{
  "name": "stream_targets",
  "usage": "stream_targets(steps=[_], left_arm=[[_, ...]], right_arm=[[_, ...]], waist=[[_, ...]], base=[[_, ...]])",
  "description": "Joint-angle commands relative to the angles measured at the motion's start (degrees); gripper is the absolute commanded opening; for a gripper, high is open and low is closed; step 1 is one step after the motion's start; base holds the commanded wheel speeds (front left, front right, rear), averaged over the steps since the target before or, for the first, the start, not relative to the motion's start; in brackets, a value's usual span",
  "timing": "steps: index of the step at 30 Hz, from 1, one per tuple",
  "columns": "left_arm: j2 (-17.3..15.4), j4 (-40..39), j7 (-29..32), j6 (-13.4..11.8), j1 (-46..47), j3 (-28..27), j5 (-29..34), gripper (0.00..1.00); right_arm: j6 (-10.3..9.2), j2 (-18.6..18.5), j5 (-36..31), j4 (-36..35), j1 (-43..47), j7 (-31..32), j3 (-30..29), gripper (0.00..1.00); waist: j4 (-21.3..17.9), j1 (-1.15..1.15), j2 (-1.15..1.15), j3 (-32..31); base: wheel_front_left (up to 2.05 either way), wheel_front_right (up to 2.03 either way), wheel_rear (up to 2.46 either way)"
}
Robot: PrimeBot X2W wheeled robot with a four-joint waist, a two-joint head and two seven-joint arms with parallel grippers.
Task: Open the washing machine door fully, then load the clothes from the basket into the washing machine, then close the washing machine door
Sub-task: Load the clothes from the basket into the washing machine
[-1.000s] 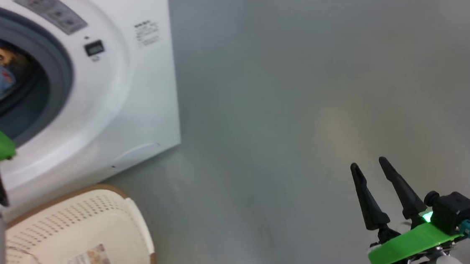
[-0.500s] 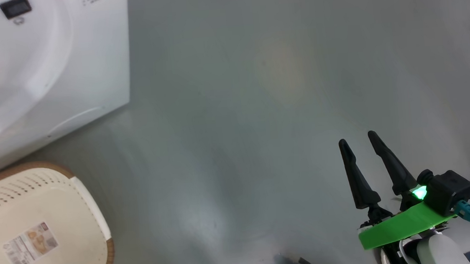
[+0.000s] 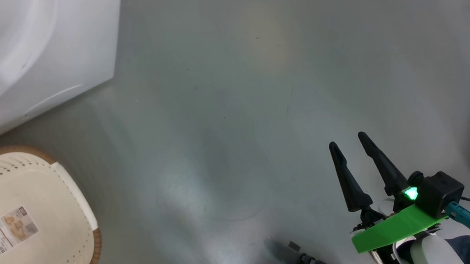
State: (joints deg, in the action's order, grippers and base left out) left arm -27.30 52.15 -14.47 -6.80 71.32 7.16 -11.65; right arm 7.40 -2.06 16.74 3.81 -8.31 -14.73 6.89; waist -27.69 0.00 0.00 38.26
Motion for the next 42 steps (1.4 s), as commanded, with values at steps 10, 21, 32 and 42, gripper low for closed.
stream_targets(steps=[10, 21, 32, 42], left_arm=[[-2.16, 7.23, -0.52, -0.44, 1.74, 0.04, 0.93, 0.51], [1.7, 6.53, -0.52, -2.88, -1.09, -1.58, -0.8, 1.0], [5.08, 0.07, -0.52, -2.82, -9.3, -3.04, -0.89, 1.0], [10.07, 0.42, -0.52, -2.35, -16.53, -5.96, -2.97, 1.0]], right_arm=[[0.09, -0.82, -0.57, -0.61, 0.88, -0.27, 1.87, 1.0], [0.09, -0.82, -1.34, -0.28, 1.37, -0.27, -0.35, 1.0], [0.09, -0.82, -1.75, 0.47, 1.45, -0.27, -0.58, 1.0], [0.09, -0.82, -2.99, 1.32, 2.22, -0.27, -1.33, 1.0]], waist=[[1.04, 0.0, 0.0, -0.41], [4.48, 0.0, 0.0, -4.33], [7.55, 0.0, 0.0, -9.63], [10.86, 0.0, 0.0, -15.96]], base=[[0.0, 0.0, 0.0], [0.0, 0.0, 0.0], [0.0, 0.0, 0.0], [0.0, 0.0, 0.0]])
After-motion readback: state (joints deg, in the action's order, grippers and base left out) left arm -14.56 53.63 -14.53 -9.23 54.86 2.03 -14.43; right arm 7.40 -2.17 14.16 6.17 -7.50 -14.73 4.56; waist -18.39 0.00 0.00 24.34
